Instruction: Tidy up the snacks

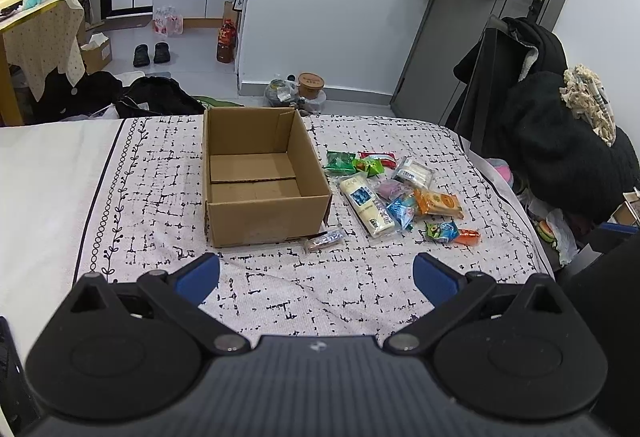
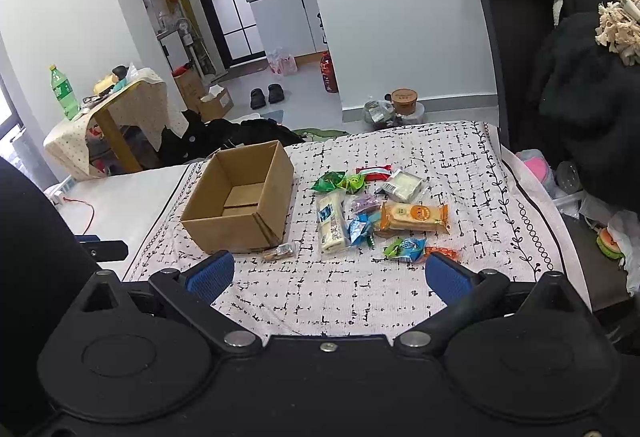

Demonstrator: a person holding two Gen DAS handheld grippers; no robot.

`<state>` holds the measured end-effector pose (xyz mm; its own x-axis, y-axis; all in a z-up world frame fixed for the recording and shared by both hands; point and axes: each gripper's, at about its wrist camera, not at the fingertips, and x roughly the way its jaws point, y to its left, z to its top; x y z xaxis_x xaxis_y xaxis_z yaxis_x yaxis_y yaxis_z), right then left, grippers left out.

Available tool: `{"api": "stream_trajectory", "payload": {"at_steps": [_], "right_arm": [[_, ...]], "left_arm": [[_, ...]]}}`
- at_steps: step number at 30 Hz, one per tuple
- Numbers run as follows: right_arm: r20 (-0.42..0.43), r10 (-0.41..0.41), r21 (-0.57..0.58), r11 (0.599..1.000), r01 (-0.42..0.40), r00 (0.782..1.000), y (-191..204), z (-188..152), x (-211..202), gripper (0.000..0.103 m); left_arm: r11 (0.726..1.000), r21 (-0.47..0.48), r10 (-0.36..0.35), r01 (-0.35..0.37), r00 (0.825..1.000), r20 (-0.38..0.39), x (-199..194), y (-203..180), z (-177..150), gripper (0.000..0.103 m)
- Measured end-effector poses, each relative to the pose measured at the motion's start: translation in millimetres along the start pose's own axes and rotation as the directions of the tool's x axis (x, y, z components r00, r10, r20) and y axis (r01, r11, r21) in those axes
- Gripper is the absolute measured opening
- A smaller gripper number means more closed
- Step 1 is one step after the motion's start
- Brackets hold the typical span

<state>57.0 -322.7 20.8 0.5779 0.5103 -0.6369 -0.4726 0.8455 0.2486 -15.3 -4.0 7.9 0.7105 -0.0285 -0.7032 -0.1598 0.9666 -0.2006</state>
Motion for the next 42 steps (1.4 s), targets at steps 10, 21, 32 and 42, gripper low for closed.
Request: {"api": "stream_trajectory", "payload": {"at_steps": [10, 21, 32, 42], "right_arm": [[0.006, -0.004, -0.002, 1.000, 0.004, 1.000, 1.4, 0.2, -2.5, 0.103], [0.019, 0.017, 0.008, 1.000, -0.017, 1.000, -4.3, -0.9, -0.1, 0.103], [0.003, 0.008, 0.051, 0.999, -0.008, 1.000, -16.9, -5.1, 21.5, 0.103], [-0.028, -0.028, 0.068, 0.997, 0.030, 0.999, -31.0, -1.3, 51.0, 0.103]], "left_arm": [[1.000, 0.004, -0.001, 0.001, 1.000, -0.004, 2.4, -3.7, -0.1, 0.102], [1.000, -0.015, -0.016, 0.016, 1.000, -0.001, 8.3, -4.9, -0.5, 0.102], [0.999, -0.028, -0.027, 0.027, 0.999, -0.017, 32.0, -3.0, 0.4, 0.102], [0.998, 0.053, -0.038, 0.038, 0.999, 0.000, 57.1, -3.5, 26.4, 0.101]]}}
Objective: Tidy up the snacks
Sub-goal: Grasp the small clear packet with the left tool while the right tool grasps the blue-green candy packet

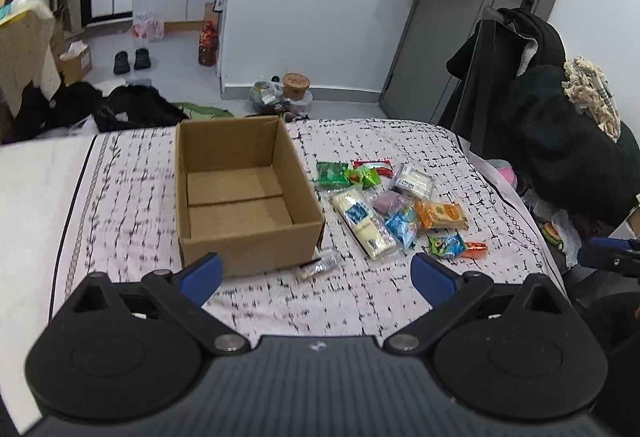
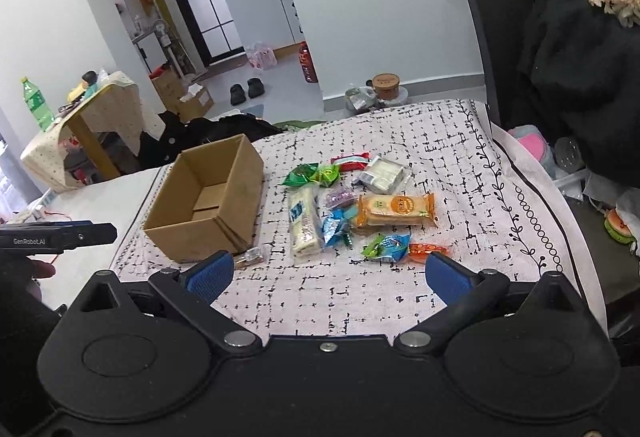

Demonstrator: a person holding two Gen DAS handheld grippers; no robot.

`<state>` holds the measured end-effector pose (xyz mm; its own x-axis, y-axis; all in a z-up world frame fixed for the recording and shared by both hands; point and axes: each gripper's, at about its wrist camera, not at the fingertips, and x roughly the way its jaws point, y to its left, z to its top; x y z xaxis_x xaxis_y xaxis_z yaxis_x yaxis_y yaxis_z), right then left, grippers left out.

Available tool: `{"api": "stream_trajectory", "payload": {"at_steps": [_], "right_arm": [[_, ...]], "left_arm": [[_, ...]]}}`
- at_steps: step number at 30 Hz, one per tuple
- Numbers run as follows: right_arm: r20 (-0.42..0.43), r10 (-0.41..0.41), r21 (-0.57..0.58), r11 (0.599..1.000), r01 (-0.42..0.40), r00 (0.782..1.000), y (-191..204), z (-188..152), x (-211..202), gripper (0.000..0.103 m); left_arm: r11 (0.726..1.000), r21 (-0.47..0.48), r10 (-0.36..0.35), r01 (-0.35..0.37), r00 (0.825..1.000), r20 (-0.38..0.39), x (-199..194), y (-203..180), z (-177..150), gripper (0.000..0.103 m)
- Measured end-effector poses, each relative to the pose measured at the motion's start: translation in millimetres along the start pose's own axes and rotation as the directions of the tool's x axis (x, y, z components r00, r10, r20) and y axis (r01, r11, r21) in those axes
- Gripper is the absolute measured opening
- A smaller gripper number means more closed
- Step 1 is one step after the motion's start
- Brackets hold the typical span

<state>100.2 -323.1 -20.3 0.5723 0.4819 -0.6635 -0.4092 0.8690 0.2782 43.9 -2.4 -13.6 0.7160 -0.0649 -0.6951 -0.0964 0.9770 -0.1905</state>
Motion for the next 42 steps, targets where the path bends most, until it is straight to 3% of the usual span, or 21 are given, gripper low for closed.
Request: {"api": "stream_trajectory", "payload": {"at_steps": [5, 13, 18, 30, 42], "right_arm": [[-0.012, -0.024, 0.006, 1.000, 0.024, 1.000, -4.0, 1.7, 18.2, 0.103], [-0.032, -0.040, 0.028, 0.999, 0.041, 0.999, -9.1, 1.1, 52.4, 0.102], [-0.061, -0.058, 0.042, 0.997, 0.060, 0.996, -13.1, 2.4, 73.9, 0.096], [-0.115, -0.101, 0.050, 0.993, 0.107, 0.988, -19.1, 9.4, 116.0, 0.088], [-0.165, -0.134, 0.084, 0.985, 0.149, 0.977, -30.9, 15.2, 148.5, 0.088]], "left_arm": [[0.999, 0.025, -0.021, 0.022, 1.000, -0.011, 19.5, -1.7, 4.3, 0.099], [0.999, 0.049, -0.016, 0.021, 0.995, -0.097, 66.6, -1.7, -4.3, 0.080], [0.998, 0.057, -0.009, 0.017, 0.990, -0.140, 91.8, 2.9, -11.4, 0.070], [0.996, 0.079, -0.015, 0.031, 0.980, -0.198, 144.6, 10.8, -19.5, 0.054], [0.995, 0.080, -0.030, 0.050, 0.972, -0.234, 182.5, 12.7, -19.4, 0.052]]}}
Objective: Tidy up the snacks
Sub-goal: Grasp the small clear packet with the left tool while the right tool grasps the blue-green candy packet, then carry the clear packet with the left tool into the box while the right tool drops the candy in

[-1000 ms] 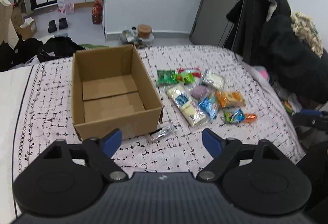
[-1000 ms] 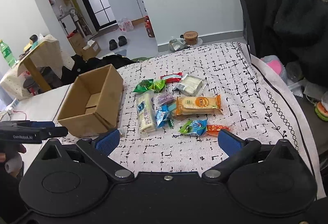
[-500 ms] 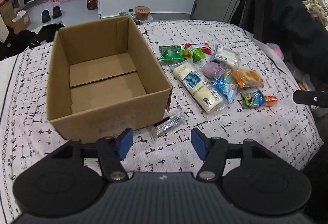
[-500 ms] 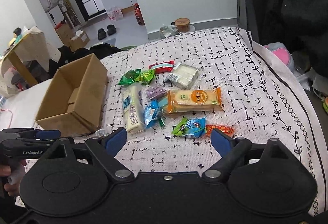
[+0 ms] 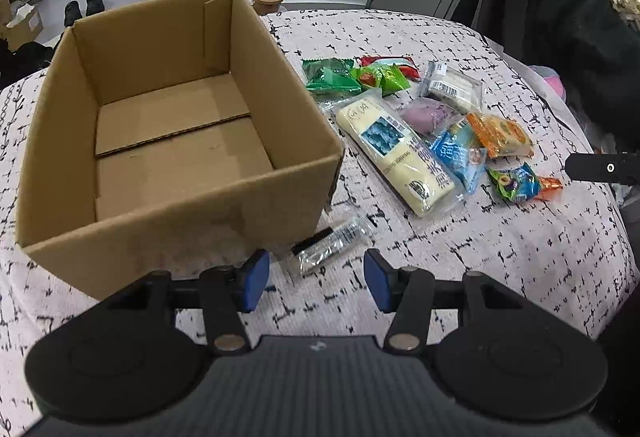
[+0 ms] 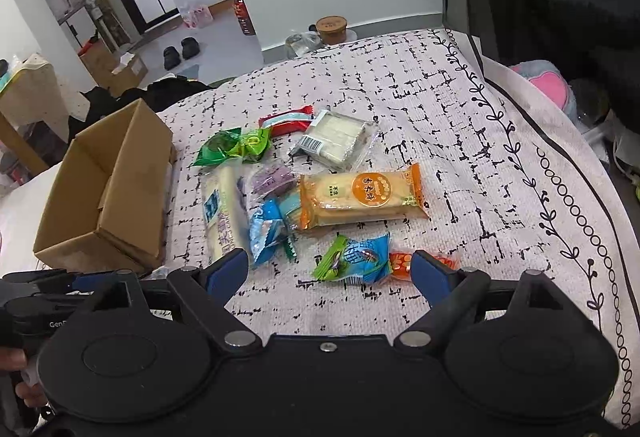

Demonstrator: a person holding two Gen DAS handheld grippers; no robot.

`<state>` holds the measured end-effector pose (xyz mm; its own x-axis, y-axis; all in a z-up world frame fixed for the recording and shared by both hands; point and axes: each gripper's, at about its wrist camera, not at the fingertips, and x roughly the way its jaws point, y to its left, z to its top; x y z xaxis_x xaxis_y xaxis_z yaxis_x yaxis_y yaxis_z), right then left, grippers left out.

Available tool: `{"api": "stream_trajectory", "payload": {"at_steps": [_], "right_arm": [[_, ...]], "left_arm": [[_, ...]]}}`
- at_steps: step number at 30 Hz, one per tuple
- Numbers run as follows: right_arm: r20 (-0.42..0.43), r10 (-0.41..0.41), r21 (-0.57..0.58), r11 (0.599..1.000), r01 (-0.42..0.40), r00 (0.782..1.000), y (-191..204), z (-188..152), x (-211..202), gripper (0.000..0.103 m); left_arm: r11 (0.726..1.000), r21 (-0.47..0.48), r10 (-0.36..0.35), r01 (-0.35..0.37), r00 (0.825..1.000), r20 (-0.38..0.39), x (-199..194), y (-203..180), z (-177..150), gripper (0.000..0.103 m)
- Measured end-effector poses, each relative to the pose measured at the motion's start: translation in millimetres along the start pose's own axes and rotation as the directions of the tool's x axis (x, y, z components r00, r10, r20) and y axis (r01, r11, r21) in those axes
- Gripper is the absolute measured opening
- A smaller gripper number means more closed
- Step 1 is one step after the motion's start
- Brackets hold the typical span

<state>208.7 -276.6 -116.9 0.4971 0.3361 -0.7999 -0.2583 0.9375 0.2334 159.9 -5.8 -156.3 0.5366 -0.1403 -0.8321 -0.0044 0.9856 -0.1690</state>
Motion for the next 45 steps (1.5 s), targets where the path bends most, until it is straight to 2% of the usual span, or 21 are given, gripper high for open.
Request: {"api": "stream_trajectory", "payload": {"at_steps": [6, 11, 16, 19, 20, 21, 22, 24, 25, 27, 28, 29, 33, 45], "right_arm": [[-0.019, -0.013, 0.007, 1.000, 0.013, 1.000, -4.0, 3.6, 11.0, 0.088], [-0.039, -0.034, 0.013, 0.999, 0.035, 0.999, -9.8, 2.6, 23.5, 0.087], [-0.057, -0.040, 0.014, 0.999, 0.041, 0.998, -10.3, 2.9, 38.2, 0.080], [-0.059, -0.031, 0.012, 0.999, 0.031, 0.998, -7.0, 4.1, 44.7, 0.079], [-0.064, -0.030, 0.008, 1.000, 0.030, 0.997, -5.6, 4.3, 46.8, 0.079], [-0.069, -0.027, 0.006, 1.000, 0.028, 0.997, -4.2, 4.0, 49.8, 0.078], [-0.074, -0.026, 0.006, 1.000, 0.026, 0.997, -3.3, 3.6, 52.6, 0.075], [-0.084, -0.033, 0.002, 0.999, 0.033, 0.996, -1.3, 1.7, 58.6, 0.071], [-0.082, -0.038, -0.007, 0.999, 0.038, 0.996, 0.6, 0.0, 60.2, 0.065], [-0.104, -0.042, -0.018, 0.999, 0.041, 0.994, 3.7, -3.0, 64.9, 0.050], [-0.125, -0.044, -0.016, 0.999, 0.042, 0.991, 4.3, -5.0, 67.5, 0.036], [-0.141, -0.038, -0.010, 0.999, 0.037, 0.989, 3.9, -7.5, 69.6, 0.036], [-0.106, -0.037, -0.010, 0.999, 0.036, 0.994, 6.5, -14.4, 60.8, 0.028], [-0.027, -0.025, -0.018, 1.000, 0.025, 0.999, 20.5, -9.5, 23.8, 0.027]], "left_arm": [[0.998, 0.035, 0.060, -0.061, 0.998, 0.026, 12.8, -1.1, 5.8, 0.052], [0.999, 0.023, 0.030, -0.030, 1.000, 0.010, 25.9, -2.5, 4.9, 0.052], [0.999, 0.034, 0.006, -0.006, 1.000, -0.005, 34.7, -9.7, 3.8, 0.052], [0.999, 0.041, 0.000, 0.000, 1.000, -0.014, 38.2, -12.9, 1.4, 0.052], [0.999, 0.045, 0.002, -0.002, 1.000, -0.012, 38.1, -13.7, 0.7, 0.050], [0.999, 0.048, -0.002, 0.003, 1.000, -0.011, 38.0, -13.9, 0.2, 0.045], [0.999, 0.047, -0.008, 0.008, 1.000, -0.011, 37.8, -13.6, -0.1, 0.042], [0.999, 0.038, -0.005, 0.006, 1.000, -0.007, 37.4, -12.1, -0.1, 0.024], [0.999, 0.032, -0.002, 0.003, 1.000, -0.008, 36.9, -10.6, 0.4, 0.021], [1.000, 0.013, -0.013, 0.013, 1.000, -0.007, 35.3, -6.9, 1.1, 0.018], [1.000, 0.006, -0.016, 0.016, 1.000, -0.006, 35.0, -6.2, 1.2, 0.018], [1.000, 0.003, -0.014, 0.014, 1.000, -0.002, 34.2, -5.5, 0.9, 0.018], [1.000, -0.003, -0.021, 0.021, 1.000, 0.017, 26.4, -3.2, -0.7, 0.018], [0.997, 0.059, -0.053, 0.047, 0.994, 0.098, -4.2, -4.4, -0.8, 0.018]]}}
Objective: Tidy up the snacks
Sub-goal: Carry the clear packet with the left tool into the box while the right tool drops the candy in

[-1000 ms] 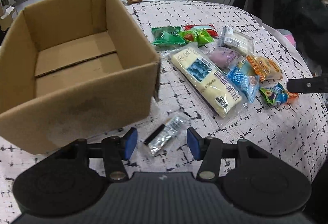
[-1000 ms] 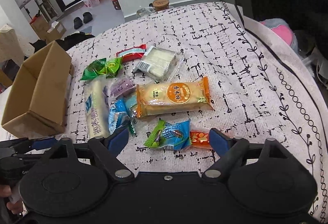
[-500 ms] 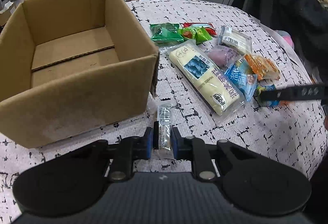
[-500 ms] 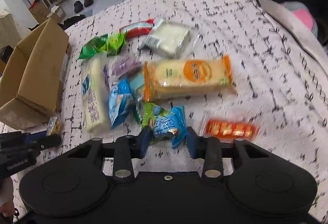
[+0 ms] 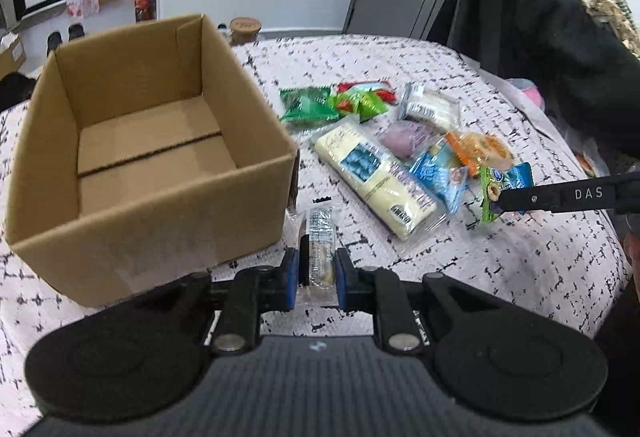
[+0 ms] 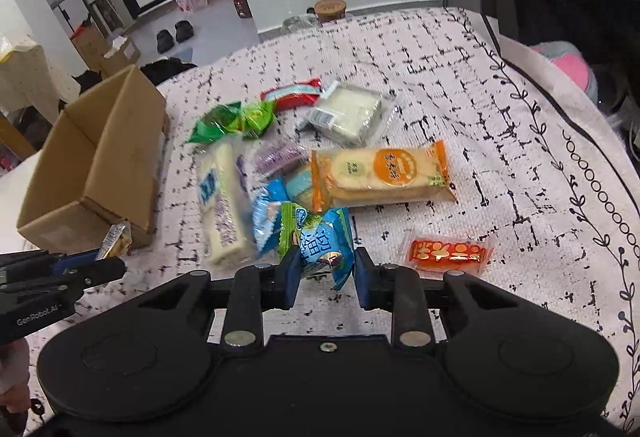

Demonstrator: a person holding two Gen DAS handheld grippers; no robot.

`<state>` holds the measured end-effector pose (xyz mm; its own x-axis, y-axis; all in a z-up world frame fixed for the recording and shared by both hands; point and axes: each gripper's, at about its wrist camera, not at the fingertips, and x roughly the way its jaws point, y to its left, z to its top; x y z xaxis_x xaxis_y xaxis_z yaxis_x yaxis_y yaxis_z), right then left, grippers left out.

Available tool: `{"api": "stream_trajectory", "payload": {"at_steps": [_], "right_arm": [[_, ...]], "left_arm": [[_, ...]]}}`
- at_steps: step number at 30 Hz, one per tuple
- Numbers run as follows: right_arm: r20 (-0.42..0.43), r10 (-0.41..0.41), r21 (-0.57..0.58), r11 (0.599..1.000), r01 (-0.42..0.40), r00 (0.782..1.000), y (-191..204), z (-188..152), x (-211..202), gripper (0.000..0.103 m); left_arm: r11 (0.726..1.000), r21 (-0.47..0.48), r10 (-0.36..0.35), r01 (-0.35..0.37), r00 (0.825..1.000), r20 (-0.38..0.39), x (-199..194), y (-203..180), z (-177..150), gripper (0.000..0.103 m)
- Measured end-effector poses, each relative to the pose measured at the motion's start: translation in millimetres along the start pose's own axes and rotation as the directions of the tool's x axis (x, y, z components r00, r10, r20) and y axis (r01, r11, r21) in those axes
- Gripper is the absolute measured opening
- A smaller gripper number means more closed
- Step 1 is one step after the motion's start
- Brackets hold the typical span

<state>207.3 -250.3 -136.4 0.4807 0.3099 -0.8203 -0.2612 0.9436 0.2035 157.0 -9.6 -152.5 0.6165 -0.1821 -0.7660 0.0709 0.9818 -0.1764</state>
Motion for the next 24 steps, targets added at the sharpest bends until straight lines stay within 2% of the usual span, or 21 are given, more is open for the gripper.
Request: {"api": "stream_trajectory", "payload": {"at_steps": [11, 17, 24], "right_arm": [[0.082, 0.033, -0.021, 0.999, -0.031, 0.996, 31.4, 6.8, -20.4, 0.027], [0.126, 0.055, -0.043, 0.998, -0.050, 0.990, 50.8, 14.7, -27.0, 0.027], [0.162, 0.111, -0.075, 0.992, -0.100, 0.980, 76.3, 27.5, -28.7, 0.028]], "left_arm": [[0.999, 0.043, -0.017, 0.014, 0.997, 0.069, -31.3, -9.1, 19.7, 0.018], [0.999, 0.029, -0.018, 0.015, 0.993, 0.115, -52.7, -4.0, 30.2, 0.018], [1.000, -0.016, 0.026, -0.024, 0.988, 0.153, -64.9, 14.2, 40.7, 0.018]]}}
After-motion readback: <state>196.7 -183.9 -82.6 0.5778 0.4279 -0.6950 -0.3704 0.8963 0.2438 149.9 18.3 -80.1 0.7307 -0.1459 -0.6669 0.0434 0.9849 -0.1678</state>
